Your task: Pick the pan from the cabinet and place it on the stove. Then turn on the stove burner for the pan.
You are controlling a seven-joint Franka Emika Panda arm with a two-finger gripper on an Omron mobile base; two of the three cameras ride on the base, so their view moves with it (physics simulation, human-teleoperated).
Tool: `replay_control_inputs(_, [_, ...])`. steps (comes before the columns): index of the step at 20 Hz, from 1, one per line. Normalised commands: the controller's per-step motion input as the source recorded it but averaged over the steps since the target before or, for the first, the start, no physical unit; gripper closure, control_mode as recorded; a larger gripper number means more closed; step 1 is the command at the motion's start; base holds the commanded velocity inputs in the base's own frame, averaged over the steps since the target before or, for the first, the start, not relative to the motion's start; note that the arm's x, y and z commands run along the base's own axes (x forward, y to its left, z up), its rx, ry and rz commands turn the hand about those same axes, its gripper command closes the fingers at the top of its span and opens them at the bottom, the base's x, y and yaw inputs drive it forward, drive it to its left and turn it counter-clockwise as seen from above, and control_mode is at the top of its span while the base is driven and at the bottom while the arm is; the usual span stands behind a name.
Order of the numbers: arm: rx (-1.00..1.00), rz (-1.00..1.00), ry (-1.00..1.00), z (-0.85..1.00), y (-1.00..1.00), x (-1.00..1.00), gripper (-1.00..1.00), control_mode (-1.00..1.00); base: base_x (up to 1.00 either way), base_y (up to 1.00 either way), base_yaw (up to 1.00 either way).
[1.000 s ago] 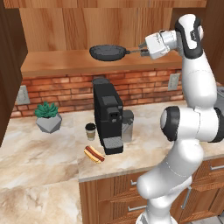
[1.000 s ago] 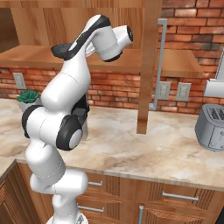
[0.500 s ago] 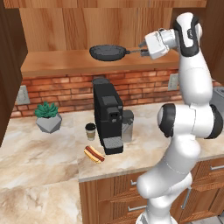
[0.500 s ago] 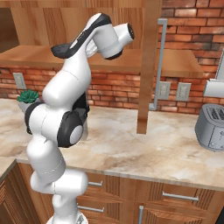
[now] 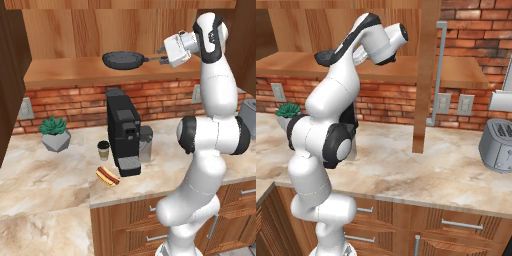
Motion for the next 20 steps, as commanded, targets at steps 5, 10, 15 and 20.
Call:
replay_control_inputs(5, [-0.04, 0.00, 0.00, -0.11, 0.00, 0.17, -1.00, -1.00, 0.00, 0.00, 0.00])
replay_control_inputs(10, [-0.02, 0.00, 0.00, -0.10, 0.00, 0.20, -1.00, -1.00, 0.00, 0.00, 0.00])
replay_control_inputs(15, [0.00, 0.00, 0.00, -0.03, 0.00, 0.21, -1.00, -1.00, 0.00, 0.00, 0.00])
replay_control_inputs(20, [0.00, 0.00, 0.00, 0.00, -0.01, 0.24, -1.00, -1.00, 0.00, 0.00, 0.00])
